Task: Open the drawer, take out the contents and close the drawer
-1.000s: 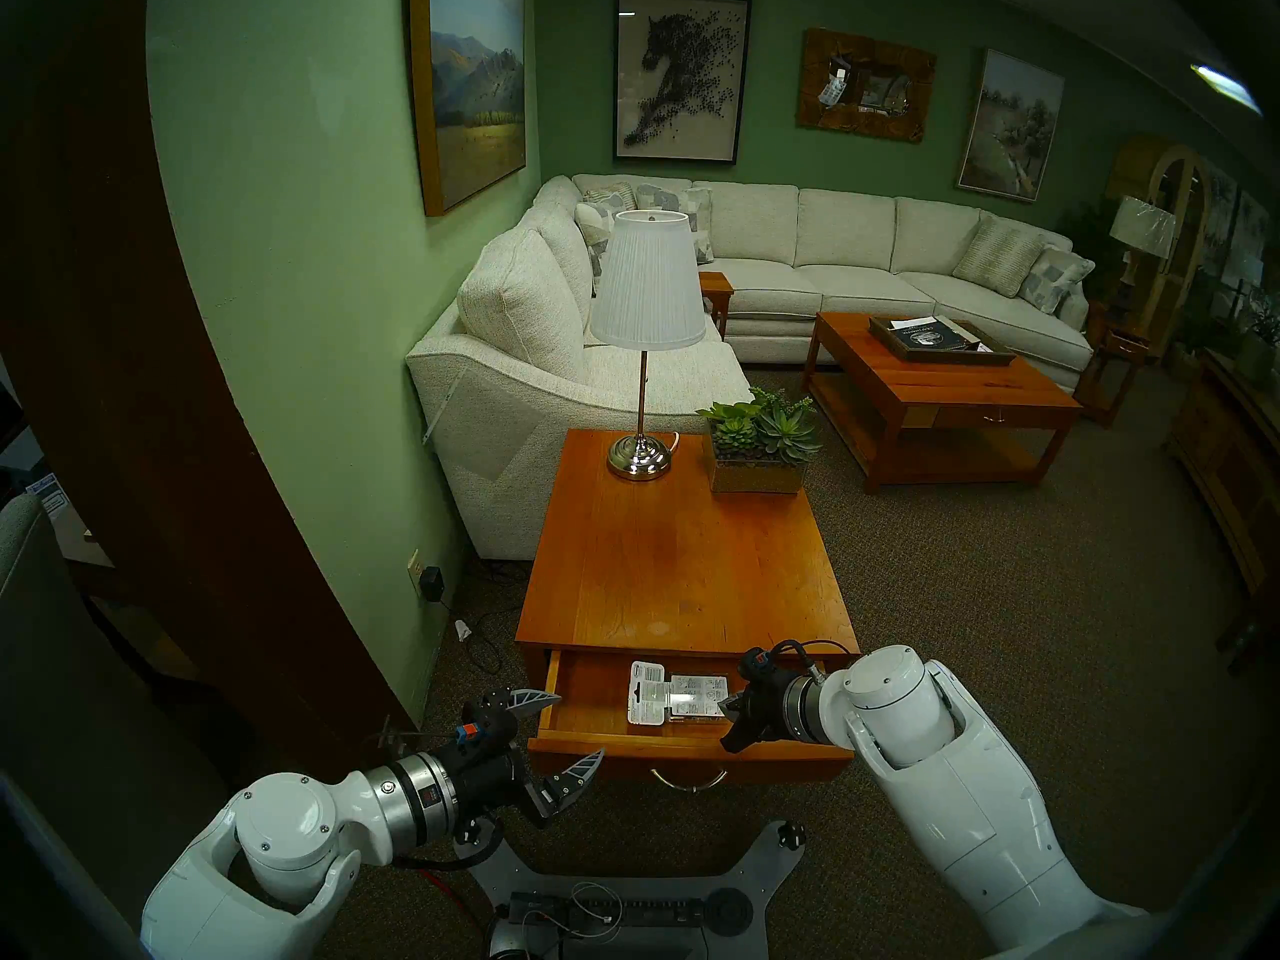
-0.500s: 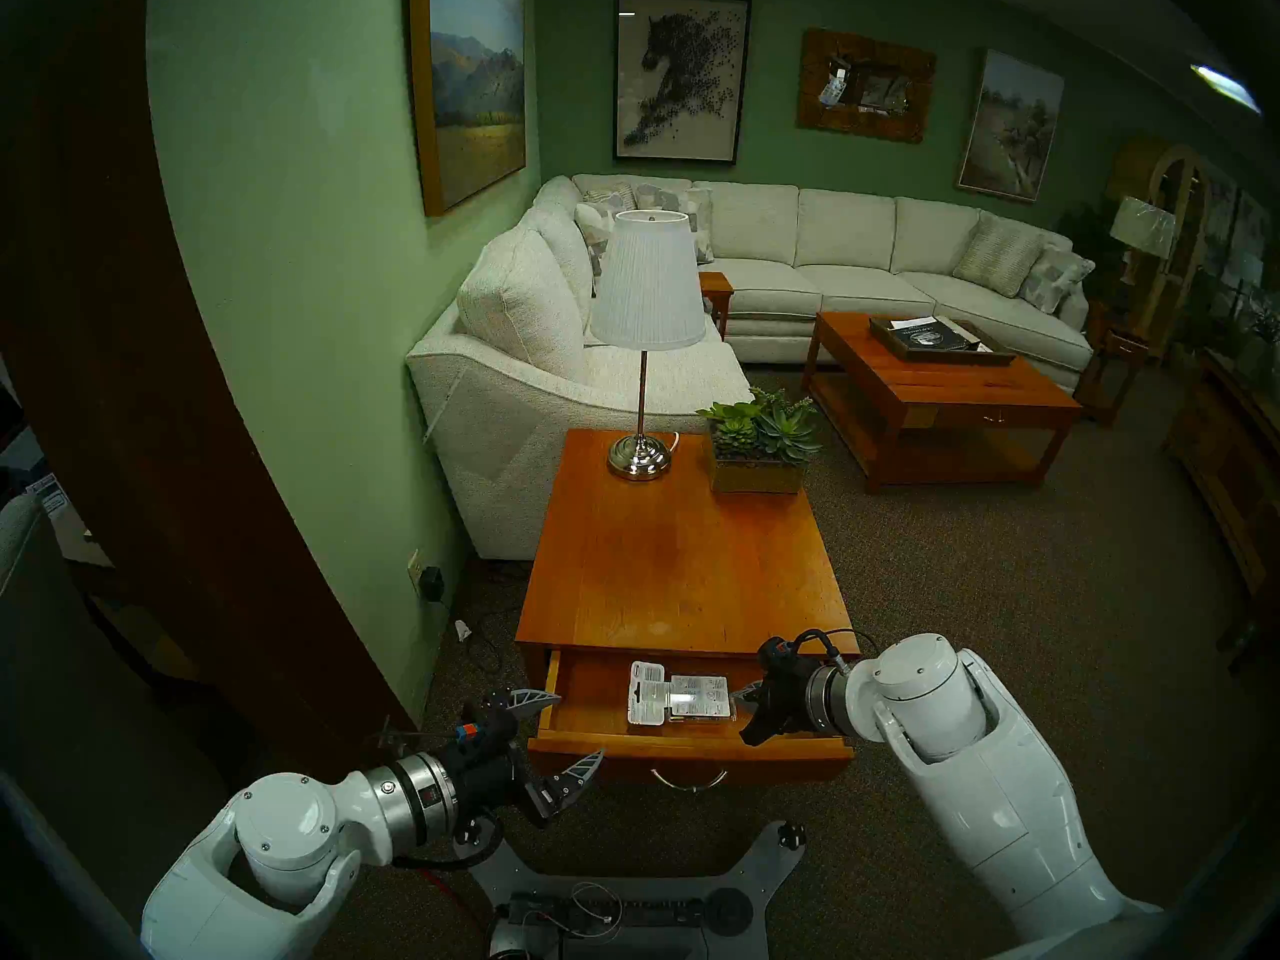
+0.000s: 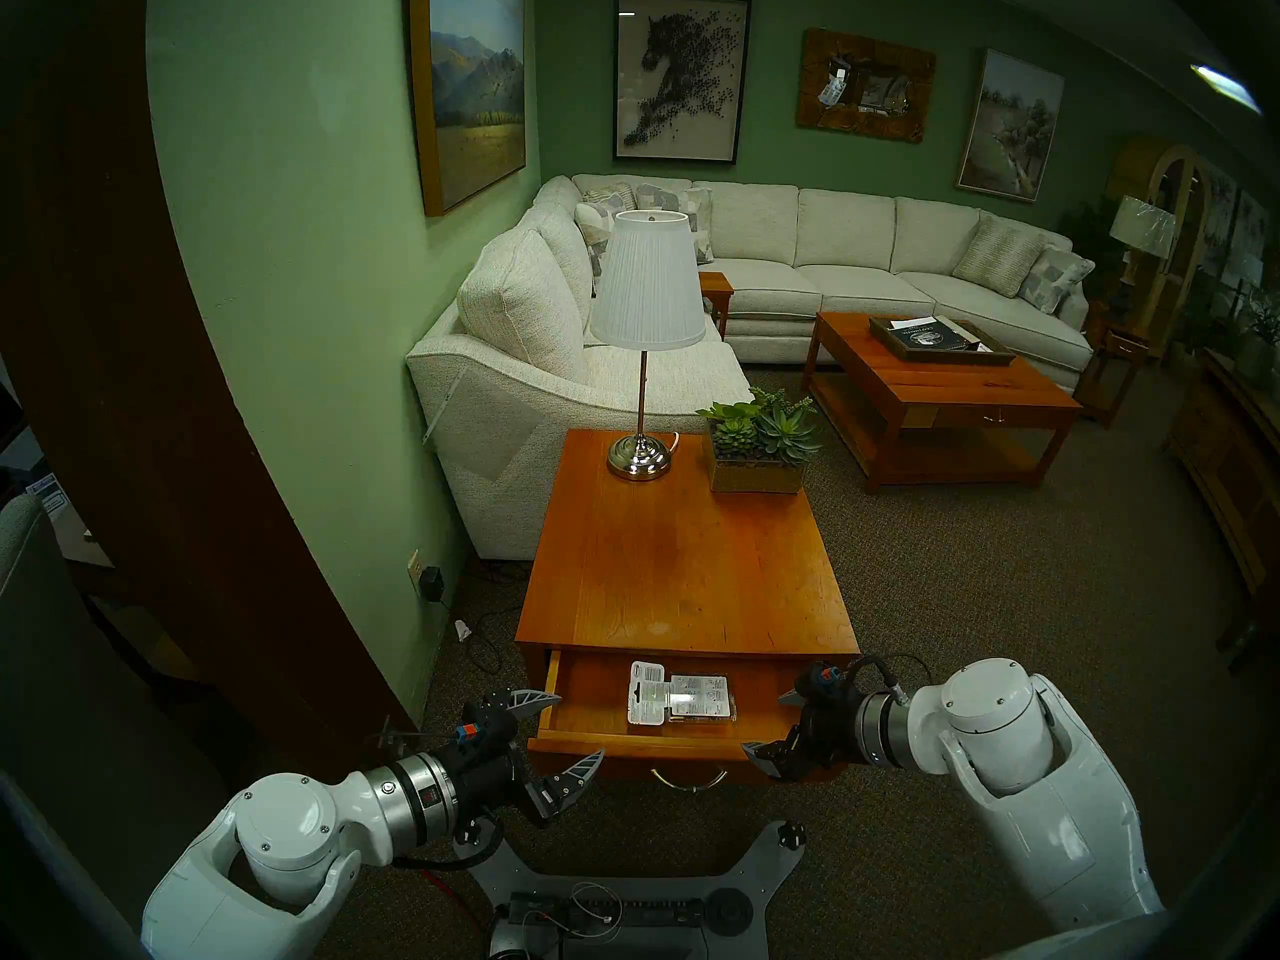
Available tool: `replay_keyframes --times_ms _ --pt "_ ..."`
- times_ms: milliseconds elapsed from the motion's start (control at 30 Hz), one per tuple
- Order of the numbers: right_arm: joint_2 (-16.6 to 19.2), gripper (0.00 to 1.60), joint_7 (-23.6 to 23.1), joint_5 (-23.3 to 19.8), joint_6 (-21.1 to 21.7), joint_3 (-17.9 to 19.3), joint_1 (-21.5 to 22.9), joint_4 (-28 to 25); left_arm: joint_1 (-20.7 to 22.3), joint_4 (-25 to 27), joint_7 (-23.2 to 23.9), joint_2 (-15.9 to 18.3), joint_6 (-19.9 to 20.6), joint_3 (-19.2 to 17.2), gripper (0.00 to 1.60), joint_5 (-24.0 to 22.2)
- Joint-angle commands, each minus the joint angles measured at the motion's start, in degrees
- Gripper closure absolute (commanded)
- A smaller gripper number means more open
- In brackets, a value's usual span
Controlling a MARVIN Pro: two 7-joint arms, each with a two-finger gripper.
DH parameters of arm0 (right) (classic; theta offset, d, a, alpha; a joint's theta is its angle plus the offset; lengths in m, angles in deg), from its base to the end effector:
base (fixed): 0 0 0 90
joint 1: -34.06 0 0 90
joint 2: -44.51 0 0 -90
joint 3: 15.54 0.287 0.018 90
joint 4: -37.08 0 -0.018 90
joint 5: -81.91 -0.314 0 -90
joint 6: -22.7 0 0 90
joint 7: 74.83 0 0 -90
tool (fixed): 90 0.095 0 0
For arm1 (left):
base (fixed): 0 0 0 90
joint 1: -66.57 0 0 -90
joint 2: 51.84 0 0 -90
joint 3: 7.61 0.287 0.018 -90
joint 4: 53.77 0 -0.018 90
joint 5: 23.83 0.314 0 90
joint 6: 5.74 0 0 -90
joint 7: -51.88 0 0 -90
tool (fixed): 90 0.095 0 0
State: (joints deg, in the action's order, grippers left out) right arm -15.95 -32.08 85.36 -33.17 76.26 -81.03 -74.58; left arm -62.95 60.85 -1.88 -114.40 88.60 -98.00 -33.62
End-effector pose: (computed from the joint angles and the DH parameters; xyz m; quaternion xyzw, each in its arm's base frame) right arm 0.2593 -0.0531 -0.3491 -0.8644 -0.3587 -0.3119 0.1637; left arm 0.1992 0.0155 -0.3544 0.7721 -0.3312 0.4862 0.2403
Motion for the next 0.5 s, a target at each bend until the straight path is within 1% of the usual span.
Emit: replay_keyframes --times_ms 0,33,67,100,133,200,233,300,367,433,467 --pt "-0.37 0.0 -0.15 -2.41 -3.54 6.34 -7.5 -7.34 0.29 1.59 0.04 0.1 -0.28 -0.22 0.0 0.0" --pt "-0.8 0.0 -0.77 -2.66 -4.0 6.34 -6.71 -6.5 0.29 1.6 0.04 0.1 -0.27 -0.22 0.0 0.01" --pt "-1.28 0.0 -0.33 -2.83 -4.71 7.46 -8.41 -7.73 0.27 1.63 0.04 0.1 -0.26 -0.23 0.0 0.02" --pt "-1.61 0.0 -0.42 -2.83 -5.07 7.84 -8.75 -7.88 0.26 1.65 0.03 0.1 -0.25 -0.24 0.0 0.02" --pt "-1.99 0.0 0.02 -3.07 -5.89 8.63 -10.07 -8.59 0.24 1.67 0.03 0.09 -0.24 -0.25 0.0 0.03" --pt "-2.73 0.0 0.01 -3.06 -6.81 9.35 -10.9 -8.95 0.22 1.71 0.03 0.09 -0.23 -0.26 0.0 0.05" --pt "-2.92 0.0 0.62 -3.41 -7.61 9.87 -12.05 -9.53 0.21 1.73 0.02 0.09 -0.21 -0.27 0.0 0.06" --pt "-3.41 0.0 0.62 -3.38 -8.32 10.19 -12.44 -9.62 0.11 2.04 0.48 0.55 0.1 -0.09 0.0 0.23" --pt "-3.64 0.0 0.7 -3.4 -8.77 10.31 -12.67 -9.65 0.19 2.48 0.22 0.58 1.81 0.32 0.0 0.64" --pt "-3.74 0.0 0.76 -3.42 -8.99 10.35 -12.78 -9.66 0.44 2.47 0.02 0.37 2.37 0.59 0.0 0.74" --pt "-3.76 0.0 0.79 -3.44 -9.08 10.35 -12.81 -9.65 1.21 2.3 -0.09 -0.04 4.38 0.94 0.0 0.2"
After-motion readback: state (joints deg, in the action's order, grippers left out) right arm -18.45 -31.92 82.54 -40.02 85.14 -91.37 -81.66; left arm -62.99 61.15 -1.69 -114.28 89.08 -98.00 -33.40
